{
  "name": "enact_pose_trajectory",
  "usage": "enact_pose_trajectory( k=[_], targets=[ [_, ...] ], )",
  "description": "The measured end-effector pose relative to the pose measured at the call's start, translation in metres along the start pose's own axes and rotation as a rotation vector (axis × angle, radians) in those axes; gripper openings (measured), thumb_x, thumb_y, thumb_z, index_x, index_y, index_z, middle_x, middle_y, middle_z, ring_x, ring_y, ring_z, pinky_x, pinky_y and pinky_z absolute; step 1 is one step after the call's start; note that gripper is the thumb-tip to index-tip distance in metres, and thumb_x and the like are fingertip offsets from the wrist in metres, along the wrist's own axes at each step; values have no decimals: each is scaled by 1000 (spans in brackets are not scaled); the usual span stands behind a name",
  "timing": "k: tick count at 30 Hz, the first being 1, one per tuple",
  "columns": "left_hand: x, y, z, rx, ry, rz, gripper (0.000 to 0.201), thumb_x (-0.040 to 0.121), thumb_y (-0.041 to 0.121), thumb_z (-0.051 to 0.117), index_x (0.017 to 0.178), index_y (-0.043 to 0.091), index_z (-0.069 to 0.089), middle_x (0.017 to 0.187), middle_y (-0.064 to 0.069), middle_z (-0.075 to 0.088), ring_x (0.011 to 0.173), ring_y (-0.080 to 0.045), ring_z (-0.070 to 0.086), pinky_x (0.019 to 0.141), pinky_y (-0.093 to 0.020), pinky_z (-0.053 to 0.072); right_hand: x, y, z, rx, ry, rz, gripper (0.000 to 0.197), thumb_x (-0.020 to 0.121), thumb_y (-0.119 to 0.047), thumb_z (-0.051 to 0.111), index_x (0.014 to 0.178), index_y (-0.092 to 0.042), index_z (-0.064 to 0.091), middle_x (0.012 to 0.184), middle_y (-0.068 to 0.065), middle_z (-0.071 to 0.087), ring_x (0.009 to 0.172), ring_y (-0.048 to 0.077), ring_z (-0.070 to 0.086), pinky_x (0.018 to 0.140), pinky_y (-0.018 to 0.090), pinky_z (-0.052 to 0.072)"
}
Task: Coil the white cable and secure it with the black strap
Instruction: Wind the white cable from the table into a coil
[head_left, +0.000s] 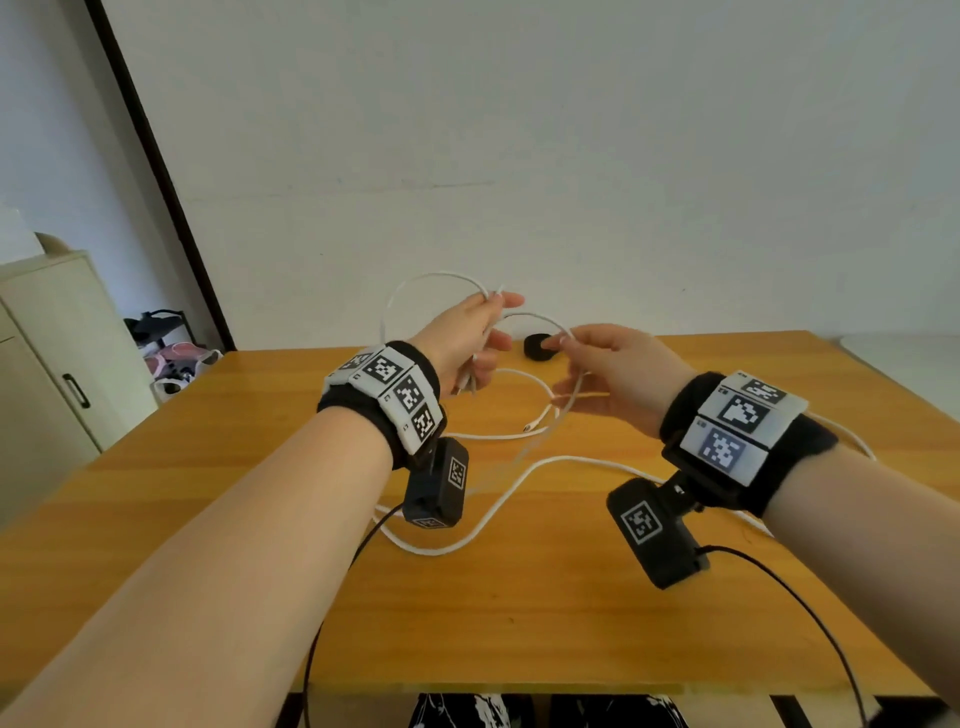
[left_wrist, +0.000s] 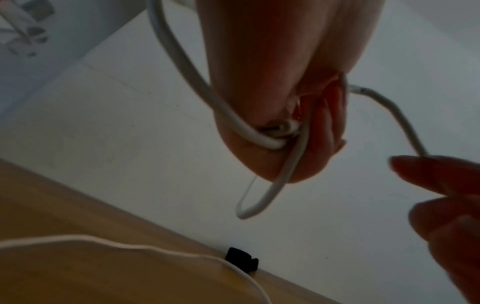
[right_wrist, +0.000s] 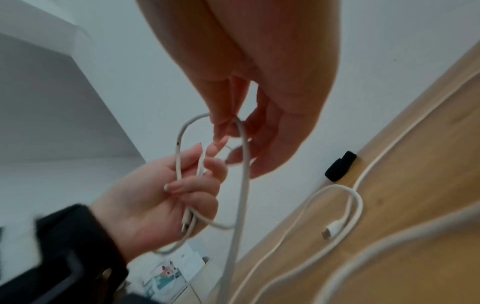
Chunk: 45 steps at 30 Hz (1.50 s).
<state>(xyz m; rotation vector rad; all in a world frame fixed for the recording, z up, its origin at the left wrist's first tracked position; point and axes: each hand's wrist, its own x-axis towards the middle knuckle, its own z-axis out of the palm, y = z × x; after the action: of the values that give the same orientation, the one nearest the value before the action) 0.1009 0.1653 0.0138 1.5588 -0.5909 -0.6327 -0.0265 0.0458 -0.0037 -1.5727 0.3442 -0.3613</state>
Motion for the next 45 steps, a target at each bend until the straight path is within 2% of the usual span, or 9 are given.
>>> enact_pose_trajectory(
  k=[4, 11, 14, 18, 23, 28, 35, 40, 45],
  targets=[
    [-5, 0, 3, -97, -199, -114, 33, 99, 40, 33, 98, 20, 60, 53, 4, 40, 30, -3, 27, 37, -14, 22, 16, -4, -3, 4, 195, -111, 21, 91, -12, 57, 108, -3, 66, 63, 3, 44, 56, 15, 40, 54, 26, 42],
    [-17, 11, 10, 1, -362, -148, 35, 99, 39, 35, 77, 18, 52, 39, 12, 28, 28, -1, 21, 39, -17, 14, 33, -9, -12, -95, 280, -167, 19, 88, -19, 62, 103, -9, 68, 88, 7, 63, 70, 14, 55, 59, 23, 43],
    [-18, 17, 11, -148, -441, -137, 41, 99, 40, 33, 68, 18, 49, 38, 10, 28, 27, 0, 21, 41, -17, 12, 38, -7, -6, 9, 143, -70, 29, 96, -25, 50, 115, -7, 62, 106, 5, 65, 87, 17, 62, 69, 25, 46],
    [-21, 22, 18, -362, -569, -155, 51, 97, 43, 31, 57, 18, 50, 37, 10, 30, 34, -4, 9, 39, -15, 12, 41, -5, -2, 333, -51, 66, 31, 101, -24, 34, 104, -13, 62, 95, 3, 66, 91, 18, 61, 85, 34, 45],
    [-21, 26, 21, -484, -678, -145, 48, 93, 45, 34, 57, 17, 50, 37, 8, 28, 34, -5, 11, 40, -16, 12, 41, -9, 4, 412, -111, 159, 40, 88, -24, 44, 122, -6, 53, 118, 18, 49, 110, 30, 50, 111, 46, 33],
    [-14, 28, 10, -499, -413, -93, 46, 98, 45, 32, 62, 18, 44, 36, 9, 27, 26, -3, 20, 40, -16, 13, 35, -14, -7, 468, -166, 140, 34, 92, -27, 38, 64, -10, 48, 56, 5, 45, 54, 20, 44, 71, 35, 46],
    [-9, 21, 5, -584, -98, -49, 42, 97, 45, 38, 69, 15, 46, 38, 9, 24, 28, -4, 21, 35, -16, 19, 21, -3, -9, 410, -197, 64, 18, 97, -17, 44, 95, -5, 57, 56, -1, 45, 47, 10, 44, 57, 26, 52],
    [-13, 18, 8, -643, -250, -144, 44, 98, 43, 32, 71, 13, 49, 42, 8, 31, 32, -5, 29, 42, -16, 26, 31, -7, -9, 413, 73, -33, 24, 99, -14, 41, 89, -1, 58, 63, 2, 38, 42, 5, 28, 39, 15, 28],
    [-19, 22, 14, -654, -316, -118, 43, 99, 42, 31, 72, 13, 47, 46, 7, 33, 37, -6, 36, 45, -16, 33, 37, -11, -11, 351, 189, -111, 21, 97, -13, 47, 88, -2, 62, 65, 3, 43, 42, 6, 31, 39, 15, 30]
  ],
)
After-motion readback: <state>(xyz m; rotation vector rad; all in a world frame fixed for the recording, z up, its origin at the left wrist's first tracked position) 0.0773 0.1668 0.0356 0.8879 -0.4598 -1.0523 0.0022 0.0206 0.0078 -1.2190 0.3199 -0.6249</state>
